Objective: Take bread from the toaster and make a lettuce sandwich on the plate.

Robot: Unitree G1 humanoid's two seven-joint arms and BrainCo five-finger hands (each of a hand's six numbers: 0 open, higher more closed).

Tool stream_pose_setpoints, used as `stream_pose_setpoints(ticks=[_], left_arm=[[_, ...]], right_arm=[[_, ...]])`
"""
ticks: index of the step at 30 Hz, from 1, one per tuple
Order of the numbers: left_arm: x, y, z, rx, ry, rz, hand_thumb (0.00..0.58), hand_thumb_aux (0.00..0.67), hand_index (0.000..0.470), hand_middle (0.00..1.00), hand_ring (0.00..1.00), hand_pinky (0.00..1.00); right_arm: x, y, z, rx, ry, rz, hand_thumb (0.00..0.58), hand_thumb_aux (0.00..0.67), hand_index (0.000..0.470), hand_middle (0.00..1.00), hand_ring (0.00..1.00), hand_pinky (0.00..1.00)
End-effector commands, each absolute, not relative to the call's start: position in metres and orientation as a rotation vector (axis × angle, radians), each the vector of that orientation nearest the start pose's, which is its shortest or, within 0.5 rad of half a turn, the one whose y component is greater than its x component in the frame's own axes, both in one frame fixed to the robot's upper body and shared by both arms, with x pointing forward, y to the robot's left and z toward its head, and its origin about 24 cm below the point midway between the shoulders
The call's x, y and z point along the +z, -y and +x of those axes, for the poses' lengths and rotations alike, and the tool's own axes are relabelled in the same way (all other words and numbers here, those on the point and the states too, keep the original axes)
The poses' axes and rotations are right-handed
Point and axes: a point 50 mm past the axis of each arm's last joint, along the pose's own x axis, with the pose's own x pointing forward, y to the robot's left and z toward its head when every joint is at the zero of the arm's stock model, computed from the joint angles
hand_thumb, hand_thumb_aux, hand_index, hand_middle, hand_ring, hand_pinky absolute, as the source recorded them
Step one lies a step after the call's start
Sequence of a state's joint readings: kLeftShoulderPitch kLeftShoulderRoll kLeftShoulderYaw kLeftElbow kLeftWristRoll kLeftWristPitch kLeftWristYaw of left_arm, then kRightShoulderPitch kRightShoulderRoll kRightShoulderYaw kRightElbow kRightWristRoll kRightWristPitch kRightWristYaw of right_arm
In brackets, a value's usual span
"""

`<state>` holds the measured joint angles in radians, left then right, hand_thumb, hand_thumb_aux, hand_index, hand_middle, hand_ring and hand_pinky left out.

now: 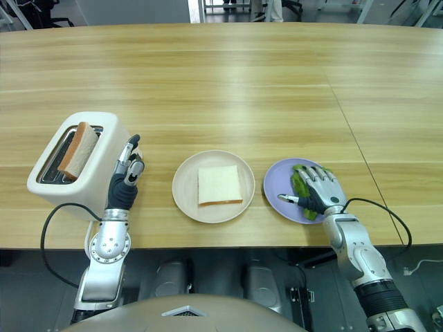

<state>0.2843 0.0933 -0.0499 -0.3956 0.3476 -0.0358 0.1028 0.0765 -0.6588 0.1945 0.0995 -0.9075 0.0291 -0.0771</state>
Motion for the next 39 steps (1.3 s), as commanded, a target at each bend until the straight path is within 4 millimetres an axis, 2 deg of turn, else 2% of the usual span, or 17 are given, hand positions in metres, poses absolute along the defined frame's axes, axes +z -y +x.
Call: stream_pose_setpoints(ticks=[1, 3, 11, 21, 31, 34, 39], left_arm=[[0.077, -0.167, 0.196, 0.119, 0.157, 0.429, 0.0, 0.0, 0.0, 0.0, 0.0, 0.0], [0.077, -0.167, 0.196, 0.113, 0.156, 0.428, 0.0, 0.0, 0.0, 0.0, 0.0, 0.0], [0.077, -0.168, 0.196, 0.11, 0.156, 0.429, 0.0, 0.0, 0.0, 0.0, 0.0, 0.0], [0.077, -0.17, 0.194, 0.113, 0.155, 0.417, 0.0, 0.0, 0.0, 0.0, 0.0, 0.0], [0.078, -0.17, 0.192, 0.115, 0.156, 0.413, 0.0, 0.0, 0.0, 0.0, 0.0, 0.0], [0.078, -0.172, 0.19, 0.122, 0.155, 0.416, 0.0, 0.0, 0.0, 0.0, 0.0, 0.0], [0.081, -0.175, 0.186, 0.139, 0.155, 0.412, 0.0, 0.0, 0.0, 0.0, 0.0, 0.0]], right_arm=[[0.015, 0.248, 0.232, 0.213, -0.16, -1.515, 0.0, 0.0, 0.0, 0.0, 0.0, 0.0], [0.011, 0.245, 0.233, 0.22, -0.184, -1.458, 0.0, 0.0, 0.0, 0.0, 0.0, 0.0], [0.004, 0.246, 0.237, 0.23, -0.23, -1.415, 0.0, 0.0, 0.0, 0.0, 0.0, 0.0], [0.025, 0.246, 0.245, 0.169, -0.15, -1.514, 0.0, 0.0, 0.0, 0.0, 0.0, 0.0], [0.052, 0.269, 0.242, 0.088, -0.121, -1.674, 0.0, 0.0, 0.0, 0.0, 0.0, 0.0], [0.052, 0.273, 0.24, 0.104, -0.131, -1.694, 0.0, 0.0, 0.0, 0.0, 0.0, 0.0], [0.047, 0.267, 0.237, 0.136, -0.146, -1.67, 0.0, 0.0, 0.0, 0.0, 0.0, 0.0]])
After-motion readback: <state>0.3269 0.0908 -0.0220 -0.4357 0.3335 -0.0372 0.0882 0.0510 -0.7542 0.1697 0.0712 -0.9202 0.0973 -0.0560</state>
